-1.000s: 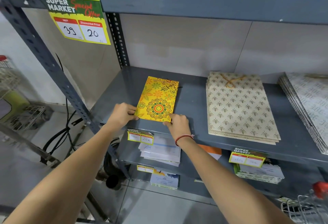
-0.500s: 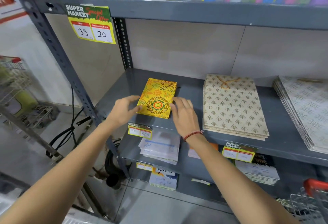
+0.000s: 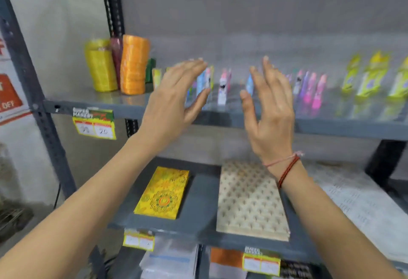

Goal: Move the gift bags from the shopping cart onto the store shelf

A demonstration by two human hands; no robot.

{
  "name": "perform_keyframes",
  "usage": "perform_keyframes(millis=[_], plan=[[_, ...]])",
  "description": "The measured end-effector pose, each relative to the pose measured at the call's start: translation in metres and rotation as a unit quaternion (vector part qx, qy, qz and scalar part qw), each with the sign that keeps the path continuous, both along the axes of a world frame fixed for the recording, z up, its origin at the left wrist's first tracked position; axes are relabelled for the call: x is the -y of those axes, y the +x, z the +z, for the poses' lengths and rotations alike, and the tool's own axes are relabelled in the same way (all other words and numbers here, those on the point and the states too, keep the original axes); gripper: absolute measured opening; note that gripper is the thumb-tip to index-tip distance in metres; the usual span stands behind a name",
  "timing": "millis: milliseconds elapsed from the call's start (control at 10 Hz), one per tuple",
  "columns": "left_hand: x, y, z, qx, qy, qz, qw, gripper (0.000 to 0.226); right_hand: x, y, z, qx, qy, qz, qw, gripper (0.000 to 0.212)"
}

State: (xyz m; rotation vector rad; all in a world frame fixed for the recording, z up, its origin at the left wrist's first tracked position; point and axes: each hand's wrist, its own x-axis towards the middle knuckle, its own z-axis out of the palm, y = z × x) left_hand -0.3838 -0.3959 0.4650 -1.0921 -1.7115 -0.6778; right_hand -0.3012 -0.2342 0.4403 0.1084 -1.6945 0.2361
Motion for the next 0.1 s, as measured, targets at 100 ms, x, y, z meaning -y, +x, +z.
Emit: perform_keyframes(millis=[100], plan=[[-0.0329,-0.0005,0.0409,0.005,0.010,0.041,0.999,0.052,-0.0269,0.0073,0.0428,0.009,-0.008,-0.054,0.998,0.047]])
